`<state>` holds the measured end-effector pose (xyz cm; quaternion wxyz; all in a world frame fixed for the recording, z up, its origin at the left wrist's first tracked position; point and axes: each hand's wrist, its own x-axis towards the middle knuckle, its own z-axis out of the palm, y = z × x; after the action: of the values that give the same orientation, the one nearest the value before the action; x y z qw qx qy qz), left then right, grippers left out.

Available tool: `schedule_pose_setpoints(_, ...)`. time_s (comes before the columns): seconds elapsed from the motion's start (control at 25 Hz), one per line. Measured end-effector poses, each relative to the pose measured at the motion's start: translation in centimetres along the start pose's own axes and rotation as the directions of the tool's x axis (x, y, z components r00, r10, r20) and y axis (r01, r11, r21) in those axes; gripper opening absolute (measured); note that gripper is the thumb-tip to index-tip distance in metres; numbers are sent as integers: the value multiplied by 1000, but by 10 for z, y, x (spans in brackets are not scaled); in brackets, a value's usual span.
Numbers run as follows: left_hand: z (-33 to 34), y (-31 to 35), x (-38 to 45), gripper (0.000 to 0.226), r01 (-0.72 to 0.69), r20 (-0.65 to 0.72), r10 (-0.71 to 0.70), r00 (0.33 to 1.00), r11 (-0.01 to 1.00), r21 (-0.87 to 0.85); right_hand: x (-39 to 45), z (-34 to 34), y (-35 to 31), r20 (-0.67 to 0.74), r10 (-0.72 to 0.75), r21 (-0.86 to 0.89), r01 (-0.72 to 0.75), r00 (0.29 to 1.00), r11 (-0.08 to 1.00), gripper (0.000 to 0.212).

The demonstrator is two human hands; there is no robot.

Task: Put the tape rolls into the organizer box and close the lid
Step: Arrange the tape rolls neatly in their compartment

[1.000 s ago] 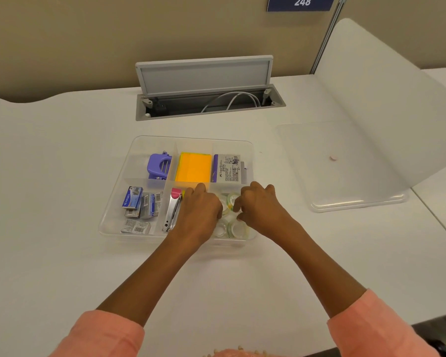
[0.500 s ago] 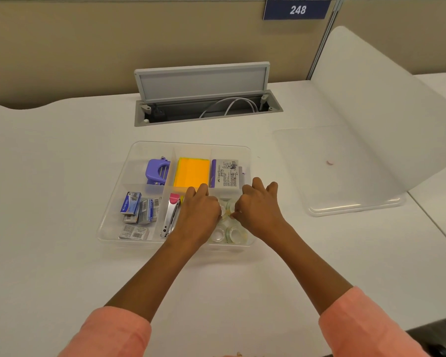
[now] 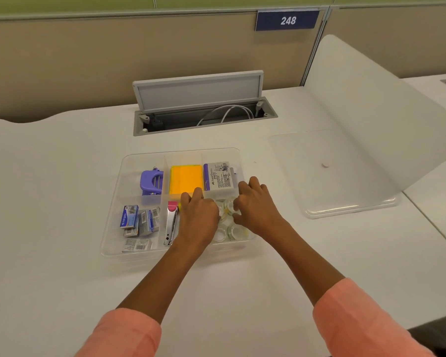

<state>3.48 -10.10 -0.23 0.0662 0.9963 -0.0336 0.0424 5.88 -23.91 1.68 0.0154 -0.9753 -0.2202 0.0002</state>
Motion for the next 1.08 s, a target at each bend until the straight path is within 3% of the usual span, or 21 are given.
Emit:
schedule_pose_setpoints(0.56,1,9,9,35,128,3,-128,992,990,-57,12,6,9,-71,-40,-11,39,997,999,34)
schedule_pose_setpoints(0.68,0,9,8,32,128,-15,-129,992,990,-56,9,3,11,-78,-34,147,46,996,988,32)
schedule_pose_setpoints(0.8,0,7,7,26,86,-36,-86,996,996,-12,1,-13,24,-129,132,546,-41,983,837,23)
schedule_pose_setpoints(0.88,-1,5,7,25,110,-20,-110,994,994,-27,-5,-20,44,-190,292,631,-111,937,768,17)
schedule_pose_setpoints(0.96,-4,4,5,26,127,-6,-127,992,989,-81,-12,-20,66,-184,408,545,-253,894,800,15)
schedule_pose_setpoints(1.08,-15,0,4,23,124,-57,-143,988,960,-252,-31,-4,83,-111,572,227,-539,813,811,31)
